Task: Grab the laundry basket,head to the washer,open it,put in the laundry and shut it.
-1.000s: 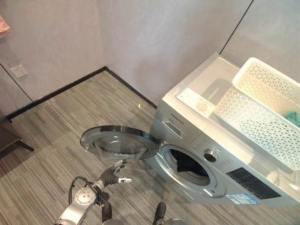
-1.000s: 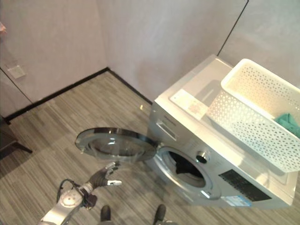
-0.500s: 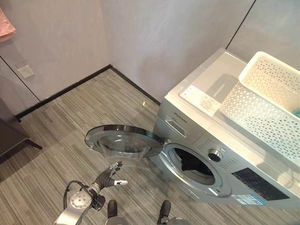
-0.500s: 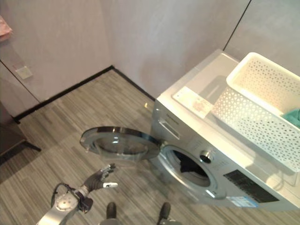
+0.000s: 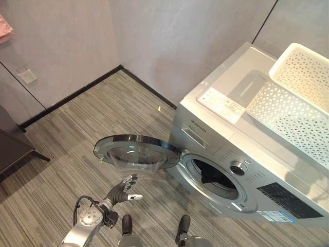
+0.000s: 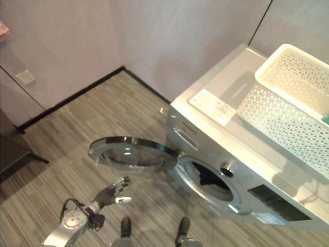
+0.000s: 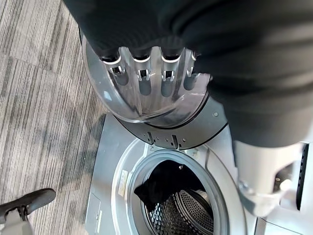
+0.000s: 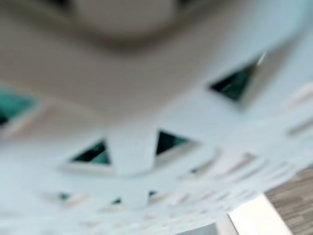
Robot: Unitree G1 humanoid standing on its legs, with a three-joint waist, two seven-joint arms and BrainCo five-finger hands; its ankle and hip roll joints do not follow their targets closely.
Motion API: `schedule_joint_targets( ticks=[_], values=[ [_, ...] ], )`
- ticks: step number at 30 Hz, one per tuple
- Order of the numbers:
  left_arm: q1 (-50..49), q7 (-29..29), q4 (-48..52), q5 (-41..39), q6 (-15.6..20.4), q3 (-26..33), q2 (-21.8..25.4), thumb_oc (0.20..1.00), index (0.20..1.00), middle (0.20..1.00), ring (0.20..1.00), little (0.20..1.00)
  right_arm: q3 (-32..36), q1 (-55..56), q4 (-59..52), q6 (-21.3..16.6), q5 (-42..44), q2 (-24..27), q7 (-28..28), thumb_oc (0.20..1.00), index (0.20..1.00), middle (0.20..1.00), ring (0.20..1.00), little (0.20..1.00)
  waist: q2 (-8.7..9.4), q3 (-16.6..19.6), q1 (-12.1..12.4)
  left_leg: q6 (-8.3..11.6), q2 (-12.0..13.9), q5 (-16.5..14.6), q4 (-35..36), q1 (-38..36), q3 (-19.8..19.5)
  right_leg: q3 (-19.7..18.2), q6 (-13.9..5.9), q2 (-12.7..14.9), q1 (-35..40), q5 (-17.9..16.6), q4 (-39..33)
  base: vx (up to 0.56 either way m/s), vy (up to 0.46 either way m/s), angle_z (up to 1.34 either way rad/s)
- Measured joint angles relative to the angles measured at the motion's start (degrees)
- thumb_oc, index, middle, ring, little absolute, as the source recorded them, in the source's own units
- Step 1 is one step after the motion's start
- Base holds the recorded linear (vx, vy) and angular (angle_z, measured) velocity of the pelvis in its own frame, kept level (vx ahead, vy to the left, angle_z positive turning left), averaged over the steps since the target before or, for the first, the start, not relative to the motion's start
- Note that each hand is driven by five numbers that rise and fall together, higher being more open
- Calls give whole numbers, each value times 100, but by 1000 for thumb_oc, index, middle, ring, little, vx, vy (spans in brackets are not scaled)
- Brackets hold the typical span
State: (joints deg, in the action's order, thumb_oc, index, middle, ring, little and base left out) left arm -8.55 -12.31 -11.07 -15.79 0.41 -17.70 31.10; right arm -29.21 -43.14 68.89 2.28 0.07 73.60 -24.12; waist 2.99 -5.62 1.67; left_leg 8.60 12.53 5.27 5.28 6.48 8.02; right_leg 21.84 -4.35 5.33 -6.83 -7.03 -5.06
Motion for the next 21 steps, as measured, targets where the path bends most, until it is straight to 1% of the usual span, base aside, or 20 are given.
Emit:
schedule_joint_targets(
  ticks=[6, 8, 11, 12, 15, 16, 19, 20, 21],
  values=[
    [23, 9, 0, 21, -6, 61, -2, 1000, 1000, 1000, 1000, 1000, 18, 73, -54, 15, 133, -37, 79, 200, 200, 200, 200, 200, -7, 18, 1, 10, 7, 7, 0, -57, -68, 47, 6, -11, 91, -4, 1, 8, 16, 4],
    [15, 73, -4, 21, -6, 96, -18, 1000, 1000, 1000, 1000, 1000, 323, 68, 62, -12, 122, -133, 382, 200, 200, 200, 200, 200, -9, 32, 12, 16, 2, 13, 0, -60, -91, 60, 12, -6, 110, -9, 1, -3, 40, 5],
    [57, 146, -55, 38, -4, 104, -60, 1000, 1000, 1000, 1000, 1000, 558, 14, 141, -124, 8, -265, 989, 200, 200, 200, 200, 200, -24, 44, 45, 6, -13, 23, 0, -90, -108, 71, 14, 10, 153, -17, 1, -10, 62, 3],
    [102, 259, -89, 50, -4, 84, -98, 1000, 1000, 1000, 1000, 1000, 699, -12, 3, -146, -35, -399, 1484, 200, 200, 200, 200, 200, -50, 58, 45, 1, -23, 20, 1, -156, -111, 76, 10, 18, 229, -15, 1, 1, 41, 4],
    [234, 330, -98, 50, 14, 81, -215, 1000, 1000, 1000, 1000, 1000, 940, -56, -167, -239, 23, -447, 1895, 200, 200, 200, 200, 200, -129, 106, 66, -21, -37, 6, 2, -160, -134, 96, -5, 40, 252, 0, -45, 15, 92, 4],
    [243, 385, -102, 48, 20, 26, -234, 1000, 1000, 1000, 1000, 1000, 1271, -108, -486, -196, 40, -501, 2245, 200, 200, 200, 200, 200, -211, 128, 61, -31, -57, -1, 3, -248, -133, 100, -11, 53, 336, -5, 2, 18, 83, 3],
    [248, 481, -98, 20, 31, 3, -253, 1000, 1000, 1000, 1000, 1000, 1483, -185, -1014, -214, 163, -503, 2766, 200, 200, 200, 200, 200, -328, 185, 56, -71, -81, -31, 25, -413, -138, 116, -49, 79, 509, 22, 1, 0, 62, 3],
    [244, 484, -94, 14, 35, 5, -256, 1000, 1000, 1000, 1000, 1000, 1529, -193, -1116, -242, 185, -501, 2852, 200, 200, 200, 200, 200, -343, 201, 66, -70, -81, -32, 23, -440, -131, 106, -57, 79, 529, 29, -1, 30, 92, 4],
    [253, 509, -92, -3, 40, 19, -270, 1000, 1000, 1000, 1000, 1000, 1746, -192, -1438, -220, 280, -501, 3039, 200, 200, 200, 200, 200, -365, 208, 50, -80, -85, -43, 29, -489, -146, 125, -66, 90, 597, 48, -18, 31, 111, 1]
  ],
)
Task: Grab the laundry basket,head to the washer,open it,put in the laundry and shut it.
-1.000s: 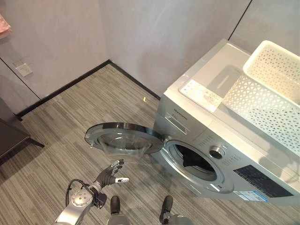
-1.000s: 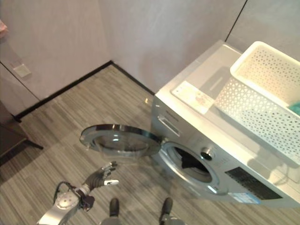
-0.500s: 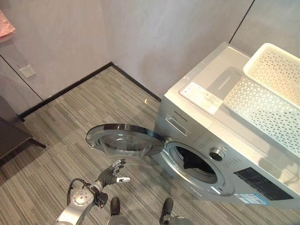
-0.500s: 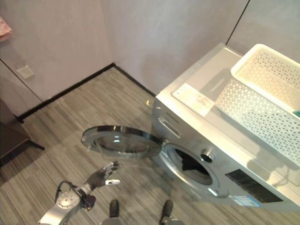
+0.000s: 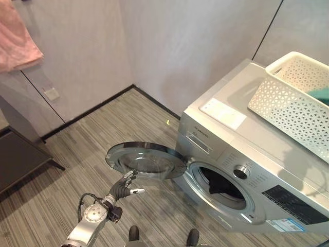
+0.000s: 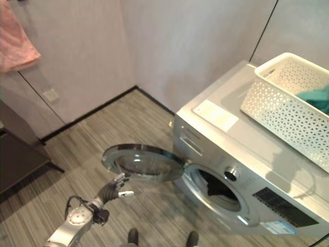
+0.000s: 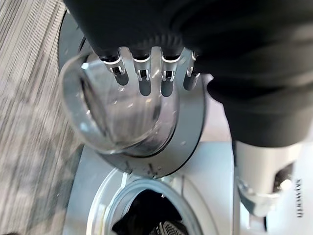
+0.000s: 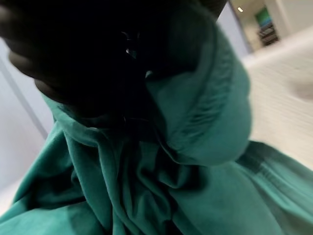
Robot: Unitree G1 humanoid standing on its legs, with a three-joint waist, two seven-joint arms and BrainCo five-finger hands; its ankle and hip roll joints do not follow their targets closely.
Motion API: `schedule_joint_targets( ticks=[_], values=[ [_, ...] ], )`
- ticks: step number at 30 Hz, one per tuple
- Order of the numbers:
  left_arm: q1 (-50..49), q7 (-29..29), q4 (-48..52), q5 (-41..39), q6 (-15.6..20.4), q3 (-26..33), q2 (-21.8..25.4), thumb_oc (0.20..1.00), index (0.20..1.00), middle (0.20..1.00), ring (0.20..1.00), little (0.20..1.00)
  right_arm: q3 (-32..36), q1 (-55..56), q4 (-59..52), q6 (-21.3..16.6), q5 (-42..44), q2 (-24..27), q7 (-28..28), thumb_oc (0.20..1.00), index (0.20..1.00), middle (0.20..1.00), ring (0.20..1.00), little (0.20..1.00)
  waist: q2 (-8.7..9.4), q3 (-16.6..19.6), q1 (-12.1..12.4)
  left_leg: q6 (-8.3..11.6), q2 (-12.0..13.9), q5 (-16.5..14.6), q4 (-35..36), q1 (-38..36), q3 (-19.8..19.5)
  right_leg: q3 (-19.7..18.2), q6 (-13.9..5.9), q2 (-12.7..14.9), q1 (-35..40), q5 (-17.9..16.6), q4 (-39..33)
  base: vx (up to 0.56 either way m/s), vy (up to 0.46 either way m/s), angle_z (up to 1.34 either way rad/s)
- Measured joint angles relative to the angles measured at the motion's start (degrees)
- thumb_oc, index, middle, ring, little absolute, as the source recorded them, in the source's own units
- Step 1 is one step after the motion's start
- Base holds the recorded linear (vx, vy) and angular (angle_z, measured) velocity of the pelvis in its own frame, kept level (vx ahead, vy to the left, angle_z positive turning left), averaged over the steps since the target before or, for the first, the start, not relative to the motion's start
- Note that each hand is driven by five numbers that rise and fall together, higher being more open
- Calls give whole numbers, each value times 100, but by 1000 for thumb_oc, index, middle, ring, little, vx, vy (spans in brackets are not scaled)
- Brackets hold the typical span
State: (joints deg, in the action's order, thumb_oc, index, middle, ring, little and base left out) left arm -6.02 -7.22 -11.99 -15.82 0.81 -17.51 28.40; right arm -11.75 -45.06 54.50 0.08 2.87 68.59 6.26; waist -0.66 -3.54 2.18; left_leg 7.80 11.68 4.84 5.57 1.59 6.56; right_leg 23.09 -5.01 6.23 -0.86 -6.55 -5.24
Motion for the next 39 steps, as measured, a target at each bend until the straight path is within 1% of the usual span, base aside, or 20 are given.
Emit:
schedule_joint_targets(
  ticks=[3, 4, 8, 12, 14, 15, 17, 18, 21, 23, 24, 26, 27, 28, 30, 32, 35, 38, 39],
  values=[
    [-21, 18, 4, 2, 1, 35, -38, 1000, 1000, 1000, 1000, 1000, 665, 92, -963, -19, 85, 11, 444, 200, 200, 200, 200, 200, -30, 16, -15, -33, -40, -26, 0, -158, 1, 12, -14, 35, 159, 10, 19, 15, 87, 5],
    [-20, 39, 13, 2, 2, 62, -67, 1000, 1000, 1000, 1000, 1000, 973, 162, -1280, -37, 81, 28, 703, 200, 200, 200, 200, 200, -23, 26, -17, -37, -60, -34, 0, -186, -27, 38, -33, 54, 209, 24, 16, -14, 44, 9],
    [-99, 130, 14, 18, 6, 93, -68, 1000, 1000, 1000, 1000, 1000, 1494, 227, -1748, -145, 41, 68, 1332, 200, 200, 200, 200, 200, 17, 56, -8, -66, -107, -51, -2, -250, -63, 65, -67, 101, 295, 47, -5, -16, 46, 6],
    [-138, 219, 14, 63, 20, 166, -143, 1000, 1000, 1000, 1000, 1000, 2049, 674, -2486, -165, -260, 92, 1767, 200, 200, 200, 200, 200, 24, 86, -11, -95, -159, -69, -1, -256, -53, 57, -102, 154, 298, 69, -27, -30, 29, 0],
    [-146, 243, 14, 65, 24, 163, -188, 1000, 1000, 1000, 1000, 1000, 2166, 889, -2744, -168, -348, 87, 1854, 200, 200, 200, 200, 200, 28, 91, -14, -105, -174, -75, -2, -265, -33, 31, -110, 168, 295, 64, -26, -12, 4, -3],
    [-150, 249, 16, 66, 26, 168, -190, 1000, 1000, 1000, 1000, 1000, 2301, 1145, -3027, -179, -428, 31, 1887, 200, 200, 200, 200, 200, 38, 99, -16, -112, -176, -80, -2, -274, -16, 16, -111, 170, 293, 63, -27, -46, 22, -6],
    [-147, 256, 18, 71, 32, 169, -194, 1000, 1000, 1000, 1000, 1000, 2399, 1321, -3284, -182, -505, -101, 1918, 200, 200, 200, 200, 200, 42, 104, -26, -119, -176, -85, -4, -297, 16, -20, -112, 169, 289, 61, -25, -51, 22, -10],
    [-151, 307, 22, 114, 35, 171, -197, 1000, 1000, 1000, 1000, 1000, 2779, 1655, -3948, -196, -627, -559, 2005, 200, 200, 200, 200, 200, 57, 114, -45, -122, -173, -87, -8, -323, 47, -53, -113, 164, 291, 62, -15, -35, 8, -12],
    [-145, 394, 43, 125, 52, 190, -202, 1000, 1000, 1000, 1000, 1000, 2822, 2016, -4677, -266, -850, -912, 2095, 200, 200, 200, 200, 200, 37, 127, -132, -131, -184, -101, 1, -329, 67, -72, -118, 176, 289, 65, -21, -21, 7, -4],
    [-146, 457, 94, 149, 89, 335, -251, 1000, 1000, 1000, 1000, 1000, 2891, 2162, -5138, -265, -1051, -1063, 2097, 200, 200, 200, 200, 200, 36, 130, -159, -132, -183, -109, -2, -343, 98, -99, -119, 172, 283, 63, 9, -32, 9, -7],
    [-128, 504, 94, 291, 156, 393, -268, 1000, 1000, 1000, 1000, 1000, 2905, 2177, -5490, -305, -1113, -1194, 2110, 200, 200, 200, 200, 200, 35, 136, -166, -133, -180, -115, -5, -354, 126, -123, -118, 169, 279, 62, 14, -27, -2, -8],
    [-121, 597, 162, 344, 181, 397, -281, 1000, 1000, 1000, 1000, 1000, 2912, 2178, -6000, -347, -1312, -1289, 2110, 200, 200, 200, 200, 200, 34, 142, -168, -134, -182, -118, -22, -359, 184, -178, -122, 171, 250, 55, 14, -19, -2, -12],
    [-121, 621, 197, 347, 205, 397, -284, 1000, 1000, 1000, 1000, 1000, 2912, 2179, -6269, -426, -1391, -1334, 2110, 200, 200, 200, 200, 200, 41, 145, -166, -133, -183, -120, -22, -357, 198, -193, -123, 172, 240, 50, 18, -8, 1, -9],
    [-116, 637, 203, 348, 240, 398, -286, 1000, 1000, 1000, 1000, 1000, 2912, 2180, -6484, -556, -1513, -1366, 2110, 200, 200, 200, 200, 200, 76, 174, -181, -132, -184, -120, -23, -359, 200, -196, -123, 171, 239, 50, 19, -11, 2, -4],
    [-114, 670, 211, 369, 245, 411, -289, 1000, 1000, 1000, 1000, 1000, 2951, 2179, -6784, -567, -1581, -1466, 2103, 200, 200, 200, 200, 200, 127, 214, -192, -131, -184, -121, -22, -359, 201, -198, -126, 170, 236, 53, 19, 0, 0, 0],
    [-118, 698, 214, 522, 272, 483, -298, 1000, 1000, 1000, 1000, 1000, 3037, 2179, -7207, -736, -1733, -1614, 2098, 200, 200, 200, 200, 200, 201, 264, -198, -137, -190, -129, -22, -358, 207, -204, -129, 178, 231, 55, 8, 0, 0, 0],
    [-127, 712, 214, 557, 280, 600, -305, 1000, 1000, 1000, 1000, 1000, 3098, 2204, -7530, -891, -1784, -1705, 2018, 200, 200, 200, 200, 200, 278, 339, -227, -152, -202, -139, -21, -361, 212, -213, -136, 191, 228, 60, -16, 0, 0, 0],
    [-148, 714, 213, 567, 280, 600, -309, 1000, 1000, 1000, 1000, 1000, 3306, 2427, -7807, -1046, -1748, -2014, 1914, 200, 200, 200, 200, 200, 329, 378, -279, -155, -208, -143, -20, -355, 225, -231, -147, 196, 207, 68, -27, 2, -2, -2],
    [-166, 718, 211, 568, 281, 604, -311, 1000, 1000, 1000, 1000, 1000, 3399, 2734, -7911, -1111, -1660, -2212, 1815, 200, 200, 200, 200, 200, 342, 409, -302, -154, -208, -147, -12, -353, 242, -249, -152, 197, 192, 71, -27, 4, -6, -8]
  ],
)
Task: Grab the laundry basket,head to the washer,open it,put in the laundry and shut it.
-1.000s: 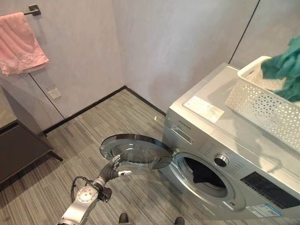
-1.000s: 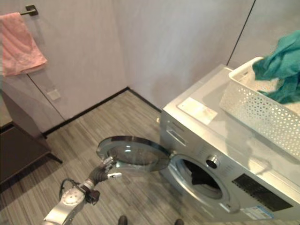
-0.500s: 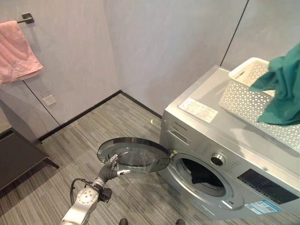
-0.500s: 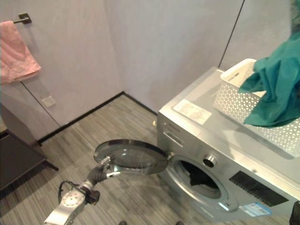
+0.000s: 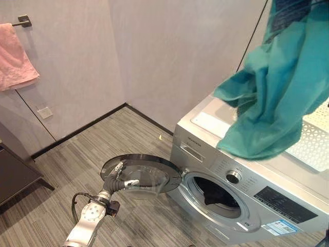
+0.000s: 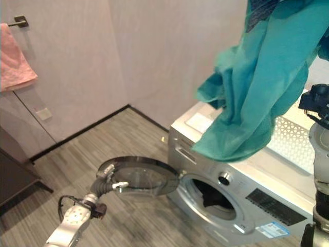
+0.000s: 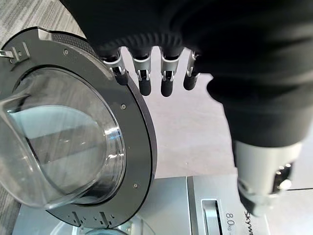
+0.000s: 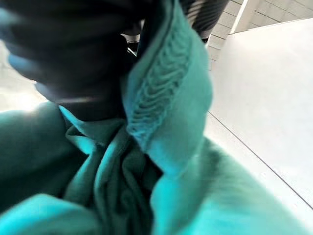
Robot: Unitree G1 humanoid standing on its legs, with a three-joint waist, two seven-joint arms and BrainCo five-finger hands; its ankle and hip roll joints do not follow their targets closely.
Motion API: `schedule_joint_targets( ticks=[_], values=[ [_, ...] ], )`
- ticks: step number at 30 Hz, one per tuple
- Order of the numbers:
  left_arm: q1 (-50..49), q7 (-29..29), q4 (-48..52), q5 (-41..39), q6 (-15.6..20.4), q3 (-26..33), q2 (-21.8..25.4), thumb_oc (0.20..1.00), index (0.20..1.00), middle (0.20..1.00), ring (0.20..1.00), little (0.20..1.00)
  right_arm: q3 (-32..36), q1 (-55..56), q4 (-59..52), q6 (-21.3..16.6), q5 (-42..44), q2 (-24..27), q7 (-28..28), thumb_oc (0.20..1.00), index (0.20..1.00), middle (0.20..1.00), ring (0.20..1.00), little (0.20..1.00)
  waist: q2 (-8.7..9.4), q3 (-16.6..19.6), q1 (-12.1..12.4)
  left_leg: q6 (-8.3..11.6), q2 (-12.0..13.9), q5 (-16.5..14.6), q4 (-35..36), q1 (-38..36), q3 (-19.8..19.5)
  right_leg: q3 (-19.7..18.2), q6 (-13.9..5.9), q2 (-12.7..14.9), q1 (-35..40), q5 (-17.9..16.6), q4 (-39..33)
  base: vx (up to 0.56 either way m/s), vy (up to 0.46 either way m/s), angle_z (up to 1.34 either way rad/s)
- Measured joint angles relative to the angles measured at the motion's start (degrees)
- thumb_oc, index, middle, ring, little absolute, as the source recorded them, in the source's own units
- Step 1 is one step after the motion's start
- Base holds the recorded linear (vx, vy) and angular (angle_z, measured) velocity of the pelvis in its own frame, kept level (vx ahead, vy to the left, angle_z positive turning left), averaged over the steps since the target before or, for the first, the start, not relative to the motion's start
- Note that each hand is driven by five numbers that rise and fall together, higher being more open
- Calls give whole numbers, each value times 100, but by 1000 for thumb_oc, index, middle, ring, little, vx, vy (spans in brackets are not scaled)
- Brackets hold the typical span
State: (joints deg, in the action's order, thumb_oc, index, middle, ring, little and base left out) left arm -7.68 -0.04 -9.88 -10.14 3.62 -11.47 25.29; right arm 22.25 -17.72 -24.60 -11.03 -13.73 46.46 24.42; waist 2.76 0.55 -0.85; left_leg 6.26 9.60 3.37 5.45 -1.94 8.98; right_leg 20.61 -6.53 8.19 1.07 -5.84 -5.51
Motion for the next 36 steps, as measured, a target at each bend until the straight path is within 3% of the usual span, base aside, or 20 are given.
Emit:
schedule_joint_targets(
  ticks=[4, 8, 13, 16, 17, 19, 20, 24, 31, 36],
  values=[
    [-108, -1, 0, 3, 2, 9, -84, 1000, 1000, 1000, 1000, 1000, 151, 836, -110, -48, 403, -452, -331, 200, 200, 200, 200, 200, -36, 123, -42, 2, -4, -33, 14, -17, 87, -86, -2, 2, -39, -17, 0, -4, -3, -11],
    [-154, -7, 72, 11, 2, 18, -90, 1000, 1000, 1000, 1000, 1000, 43, 1514, -146, -57, 987, -979, -828, 200, 200, 200, 200, 200, -188, 184, -212, 2, -3, -34, 16, -3, 142, -141, -16, -3, -94, -24, -1, -19, 0, -8],
    [-103, -10, 606, 52, 142, 211, -61, 1000, 1000, 1000, 1000, 1000, -1156, 1783, -89, 15, 1764, -1444, -1685, 200, 200, 200, 200, 200, -238, 150, -293, 19, 19, -53, 19, -93, 288, -285, -25, -24, -97, -43, -2, -6, 2, -14],
    [-82, -10, 665, 140, 170, 228, -64, 1000, 1000, 1000, 1000, 1000, -1143, 1790, -89, 12, 1800, -1433, -1823, 200, 200, 200, 200, 200, -230, 145, -291, 16, 12, -57, 19, -93, 282, -282, -27, -14, -96, -43, -2, 4, 14, -1],
    [126, -138, 810, 276, -32, 49, 314, 1000, 1000, 1000, 1000, 1000, -1480, 1681, -34, 56, 2156, -1645, -1926, 200, 200, 200, 200, 200, -212, 150, -307, 16, 23, -52, -7, -114, 289, -291, -19, -31, -91, -46, 1, 9, 42, -4],
    [800, -279, 921, 441, -76, -314, 853, 1000, 1000, 1000, 1000, 1000, -2160, 1470, -19, 206, 2427, -1720, -2130, 200, 200, 200, 200, 200, -223, 151, -293, 23, 26, -48, 19, -123, 288, -288, -10, -30, -68, -63, -1, -1, -1, 3],
    [1566, -316, 901, 452, -70, -406, 815, 1000, 1000, 1000, 1000, 1000, -2633, 1294, -19, 278, 2434, -1695, -2387, 200, 200, 200, 200, 200, -244, 139, -267, 25, -8, -44, 17, -139, 266, -272, -26, 3, -40, -75, -1, 1, 0, 8],
    [2751, -257, 561, 397, -72, -840, 158, 1000, 1000, 1000, 1000, 1000, -3029, 943, 9, 339, 2529, -1774, -2482, 200, 200, 200, 200, 200, -217, 154, -191, 7, -30, -71, 18, -204, 268, -268, -42, 27, 44, -48, -2, 0, 0, 2],
    [3575, 174, -473, 177, -320, -1386, -546, 1000, 1000, 1000, 1000, 1000, -3157, 437, 275, 490, 2524, -1849, -2210, 200, 200, 200, 200, 200, -230, 145, -322, 37, -12, -48, -8, -197, 253, -233, -12, 6, 39, -68, 43, 0, 0, 0],
    [3986, 199, -442, -134, -340, -1642, -591, 1000, 1000, 1000, 1000, 1000, -3253, 278, 375, 528, 2519, -1891, -2084, 200, 200, 200, 200, 200, -262, 120, -312, 37, -9, -49, -8, -187, 137, -114, -22, 6, 101, -56, 46, 9, 5, 10]
  ],
)
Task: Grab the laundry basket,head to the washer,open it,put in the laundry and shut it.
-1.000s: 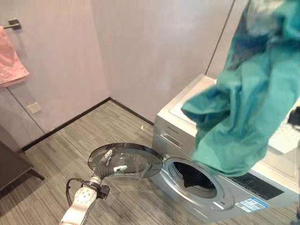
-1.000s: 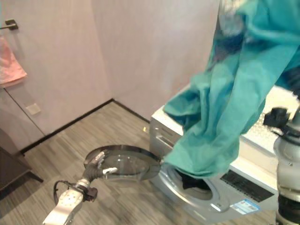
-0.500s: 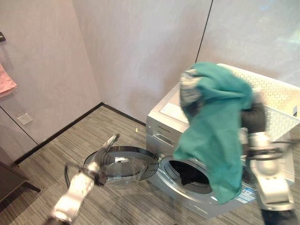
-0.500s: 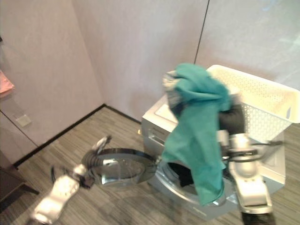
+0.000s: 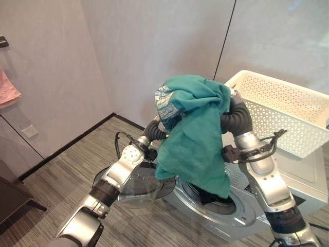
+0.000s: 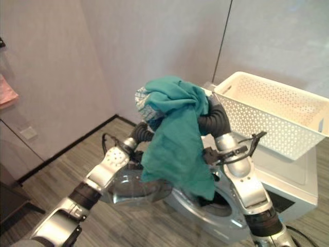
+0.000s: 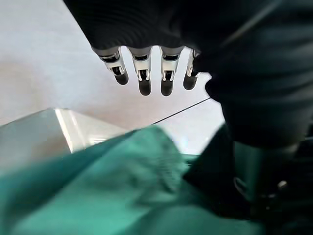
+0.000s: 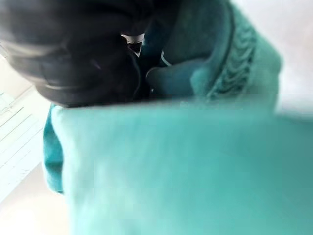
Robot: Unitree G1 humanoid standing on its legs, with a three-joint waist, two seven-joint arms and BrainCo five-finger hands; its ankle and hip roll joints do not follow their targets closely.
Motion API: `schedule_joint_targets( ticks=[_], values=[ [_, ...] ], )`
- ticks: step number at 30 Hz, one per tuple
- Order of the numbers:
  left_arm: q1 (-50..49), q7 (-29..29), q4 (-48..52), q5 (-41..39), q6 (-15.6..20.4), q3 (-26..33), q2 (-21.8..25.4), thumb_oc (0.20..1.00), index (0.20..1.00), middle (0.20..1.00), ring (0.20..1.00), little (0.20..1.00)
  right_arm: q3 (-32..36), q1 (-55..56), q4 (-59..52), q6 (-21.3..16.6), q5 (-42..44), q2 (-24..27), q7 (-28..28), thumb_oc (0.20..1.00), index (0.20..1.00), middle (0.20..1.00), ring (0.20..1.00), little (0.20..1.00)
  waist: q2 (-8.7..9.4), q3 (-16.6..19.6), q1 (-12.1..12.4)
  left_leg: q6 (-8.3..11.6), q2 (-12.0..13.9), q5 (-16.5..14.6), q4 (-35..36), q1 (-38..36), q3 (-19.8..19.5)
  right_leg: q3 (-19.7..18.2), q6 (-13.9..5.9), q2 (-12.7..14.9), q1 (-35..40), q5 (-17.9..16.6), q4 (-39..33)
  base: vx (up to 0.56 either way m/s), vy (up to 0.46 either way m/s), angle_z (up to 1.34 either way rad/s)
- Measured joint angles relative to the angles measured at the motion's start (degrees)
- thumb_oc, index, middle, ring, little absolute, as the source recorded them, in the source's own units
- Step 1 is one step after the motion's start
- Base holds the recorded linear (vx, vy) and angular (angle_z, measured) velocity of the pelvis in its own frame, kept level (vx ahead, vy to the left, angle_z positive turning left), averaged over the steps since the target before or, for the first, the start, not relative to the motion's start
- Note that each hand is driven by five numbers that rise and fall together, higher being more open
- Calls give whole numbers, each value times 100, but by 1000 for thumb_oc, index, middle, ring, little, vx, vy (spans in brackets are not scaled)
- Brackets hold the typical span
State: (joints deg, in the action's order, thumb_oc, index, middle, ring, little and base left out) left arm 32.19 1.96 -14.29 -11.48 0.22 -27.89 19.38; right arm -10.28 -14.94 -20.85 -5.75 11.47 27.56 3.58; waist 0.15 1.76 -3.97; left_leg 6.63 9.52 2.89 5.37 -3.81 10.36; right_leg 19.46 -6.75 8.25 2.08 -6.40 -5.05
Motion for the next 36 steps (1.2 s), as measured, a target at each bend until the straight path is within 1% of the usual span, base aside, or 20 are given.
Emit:
schedule_joint_targets(
  ticks=[2, 4, 5, 8, 10, 14, 15, 17, 18, 19, 20, 21, 22, 23, 24, 27, 28, 31, 36],
  values=[
    [1, -12, 2, -143, -19, -3, 5, 1000, 1000, 1000, 1000, 1000, 0, 0, 0, 18, 0, 0, 0, 200, 200, 200, 200, 200, -26, -21, 7, -1, -5, -1, 0, 3, -13, 10, -4, 8, 6, 6, -1, 13, 12, 6],
    [-2, -98, 39, -227, -69, -4, 51, 1000, 1000, 1000, 1000, 1000, 1, -1, 14, 112, -1, 1, 1, 200, 200, 200, 200, 200, -56, -78, 35, -3, -5, -2, 24, 11, -31, 23, -4, 11, 12, 13, -35, 8, 8, 2],
    [-12, -125, 131, -250, -132, -11, 89, 1000, 1000, 1000, 1000, 1000, 4, 0, 32, 118, -1, 0, 2, 200, 200, 200, 200, 200, -62, -92, 40, -5, -4, -3, 24, 13, -37, 26, -2, 10, 12, 15, -46, 0, 0, 0],
    [-25, -291, 763, -335, -177, -81, 276, 1000, 1000, 1000, 1000, 1000, 16, 3, 100, 163, -5, 3, 8, 200, 200, 200, 200, 200, -77, -130, 57, -4, -5, -2, 24, 47, -71, 67, -4, 13, 7, 17, -44, 11, 17, 7],
    [-23, -372, 1003, -372, -176, -224, 267, 1000, 1000, 1000, 1000, 1000, 23, 21, 111, 185, -49, -4, 10, 200, 200, 200, 200, 200, -81, -132, 59, 0, -15, 5, 22, 108, -165, 159, -6, 18, 8, 23, -2, 14, 7, 18],
    [-36, -489, 997, -397, -210, -403, 214, 1000, 1000, 1000, 1000, 1000, 23, 33, 114, 205, -117, -15, 6, 200, 200, 200, 200, 200, -85, -140, 149, 5, -16, 8, 0, 114, -171, 166, -2, 18, 8, 27, 0, 5, 3, 4],
    [-50, -504, 995, -465, -245, -485, 90, 1000, 1000, 1000, 1000, 1000, 19, 33, 144, 207, -136, -109, 7, 200, 200, 200, 200, 200, -91, -180, 169, 5, -23, 8, 0, 121, -184, 175, -1, 23, 11, 29, 1, 0, 0, 0],
    [-67, -507, 990, -604, -291, -489, 3, 1000, 1000, 1000, 1000, 1000, 7, 35, 180, 221, -161, -223, 8, 200, 200, 200, 200, 200, -91, -230, 173, 6, -26, 9, -1, 126, -190, 181, -1, 26, 12, 28, 1, 3, 1, 2],
    [-67, -502, 987, -611, -294, -504, -50, 940, 940, 940, 940, 940, -7, 34, 186, 224, -167, -242, 9, 200, 200, 200, 200, 200, -91, -236, 180, 6, -29, 9, -1, 129, -195, 187, -1, 29, 12, 28, 1, 0, 0, 0],
    [-65, -498, 974, -617, -292, -505, -85, 831, 831, 831, 831, 831, -26, 33, 199, 223, -167, -321, 14, 200, 200, 200, 200, 200, -92, -236, 177, 6, -28, 9, -1, 127, -195, 186, 0, 28, 13, 29, 1, 0, 0, 0],
    [-64, -497, 966, -617, -292, -504, -118, 589, 589, 589, 589, 589, -35, 33, 204, 223, -167, -332, 12, 200, 200, 200, 200, 200, -96, -239, 171, 6, -28, 9, -1, 128, -196, 187, 0, 28, 13, 31, 1, 0, 0, 0],
    [-65, -494, 951, -622, -292, -505, -141, 589, 589, 589, 589, 589, -40, 33, 220, 224, -167, -334, 12, 200, 200, 200, 200, 200, -97, -240, 173, 6, -29, 9, -1, 129, -198, 189, 0, 30, 13, 31, 1, 0, 0, 0],
    [-65, -489, 887, -622, -293, -505, -165, 423, 423, 423, 423, 423, -40, 33, 278, 223, -167, -335, 13, 200, 200, 200, 200, 200, -97, -240, 172, 6, -29, 9, -1, 124, -198, 189, 0, 29, 17, 31, 1, 0, 0, 0],
    [-65, -482, 866, -626, -293, -508, -201, 291, 291, 291, 291, 291, -47, 31, 320, 224, -166, -351, 17, 200, 200, 200, 200, 200, -98, -240, 176, 6, -29, 9, -1, 125, -197, 190, 0, 29, 17, 32, 1, 0, 0, 0],
    [-65, -469, 830, -654, -292, -507, -210, 200, 200, 200, 200, 200, -71, 31, 365, 224, -164, -386, 34, 200, 200, 200, 200, 200, -100, -241, 175, 6, -28, 9, -1, 122, -197, 189, 0, 28, 18, 32, 1, 0, 0, 0],
    [-69, -440, 625, -673, -292, -508, -312, 200, 200, 200, 200, 200, -281, 31, 424, 224, -161, -437, 62, 200, 200, 200, 200, 200, -105, -244, 177, 5, -28, 10, -1, 118, -202, 193, 0, 29, 26, 32, 1, 0, 0, 0],
    [-81, -440, 618, -831, -293, -507, -353, 200, 200, 200, 200, 200, -296, 31, 425, 226, -157, -469, 63, 200, 200, 200, 200, 200, -107, -245, 183, 5, -29, 10, -1, 117, -207, 199, 1, 32, 30, 33, 1, 0, 0, 0],
    [-79, -198, 619, -825, -279, -416, -375, 200, 200, 200, 200, 200, -385, 29, 471, 225, -103, -614, 144, 200, 200, 200, 200, 200, -109, -246, 189, 5, -28, 10, -2, 110, -208, 205, 3, 30, 38, 35, 1, 0, 0, 0],
    [-80, 116, 614, -819, -223, -385, -339, 200, 200, 200, 200, 200, -523, 34, 624, 222, -95, -617, 127, 200, 200, 200, 200, 200, -109, -246, 209, 5, -28, 10, -1, 95, -261, 265, 2, 34, 93, 57, 1, 2, -1, 4]
  ],
)
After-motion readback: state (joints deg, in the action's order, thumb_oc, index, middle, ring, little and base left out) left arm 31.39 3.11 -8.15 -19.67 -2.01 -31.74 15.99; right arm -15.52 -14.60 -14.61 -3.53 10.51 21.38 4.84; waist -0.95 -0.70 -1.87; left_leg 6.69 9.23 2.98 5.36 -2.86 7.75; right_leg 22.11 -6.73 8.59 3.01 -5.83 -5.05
